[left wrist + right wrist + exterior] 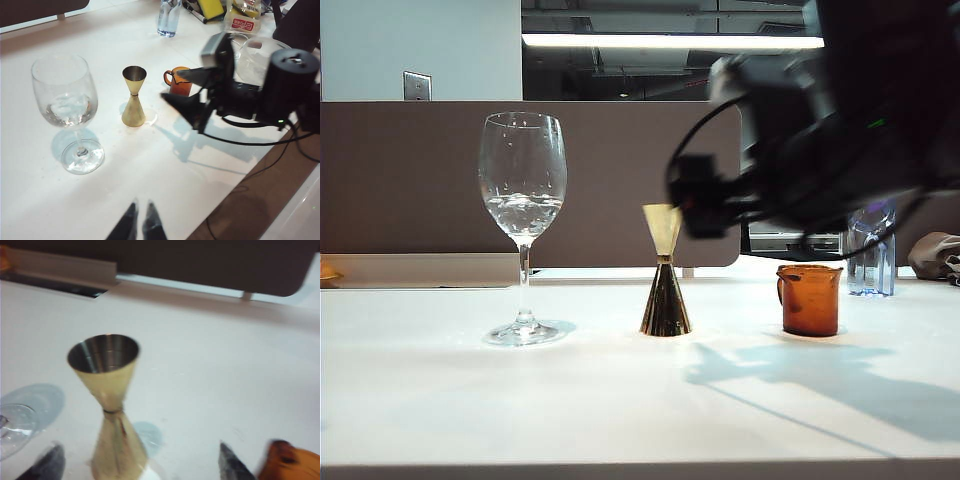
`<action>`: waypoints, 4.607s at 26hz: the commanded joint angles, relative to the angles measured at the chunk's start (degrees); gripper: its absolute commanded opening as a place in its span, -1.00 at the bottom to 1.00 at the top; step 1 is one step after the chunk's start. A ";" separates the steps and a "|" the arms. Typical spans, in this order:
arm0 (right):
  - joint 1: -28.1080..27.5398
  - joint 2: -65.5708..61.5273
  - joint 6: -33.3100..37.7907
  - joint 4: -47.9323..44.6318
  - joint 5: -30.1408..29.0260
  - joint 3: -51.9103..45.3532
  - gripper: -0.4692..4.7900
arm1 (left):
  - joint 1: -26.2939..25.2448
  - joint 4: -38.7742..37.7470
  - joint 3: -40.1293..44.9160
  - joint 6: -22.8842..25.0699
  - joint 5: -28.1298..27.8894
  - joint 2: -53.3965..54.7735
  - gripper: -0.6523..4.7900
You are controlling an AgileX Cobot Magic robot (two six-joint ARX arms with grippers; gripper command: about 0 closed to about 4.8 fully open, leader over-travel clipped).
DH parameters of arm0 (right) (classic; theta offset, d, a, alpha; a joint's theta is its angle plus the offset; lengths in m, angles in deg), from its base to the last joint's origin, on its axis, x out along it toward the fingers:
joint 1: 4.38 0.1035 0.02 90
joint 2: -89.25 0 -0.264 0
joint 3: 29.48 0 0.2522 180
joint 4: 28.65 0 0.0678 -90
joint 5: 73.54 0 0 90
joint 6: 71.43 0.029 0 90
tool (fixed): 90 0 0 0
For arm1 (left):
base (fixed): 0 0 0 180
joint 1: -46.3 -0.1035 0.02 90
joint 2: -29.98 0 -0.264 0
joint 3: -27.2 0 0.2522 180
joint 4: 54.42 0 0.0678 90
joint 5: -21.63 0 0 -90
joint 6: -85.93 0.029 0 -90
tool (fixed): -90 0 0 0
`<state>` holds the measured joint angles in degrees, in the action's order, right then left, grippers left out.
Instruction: Pick up the small amber measuring cup and pour the water in it into the jigger, then pick up the jigger and pour the water in it into the wine glass.
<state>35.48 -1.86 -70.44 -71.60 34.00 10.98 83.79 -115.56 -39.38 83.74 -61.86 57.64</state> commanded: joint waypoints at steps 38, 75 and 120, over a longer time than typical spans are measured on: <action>-0.24 46.05 -1.01 23.93 1.84 -19.45 -0.84 | 0.04 0.72 -0.20 0.22 0.17 0.02 -0.66; -34.05 88.83 0.59 48.59 -5.90 -25.00 -0.84 | 0.04 0.72 -0.20 0.22 0.17 0.04 -0.66; -35.10 90.99 -3.13 67.17 -16.22 -26.67 -0.84 | -0.13 1.44 -0.15 7.32 -4.42 -2.32 -0.67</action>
<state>0.44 89.08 -73.43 -4.39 17.92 -15.27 84.10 -115.52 -39.36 86.97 -64.05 56.22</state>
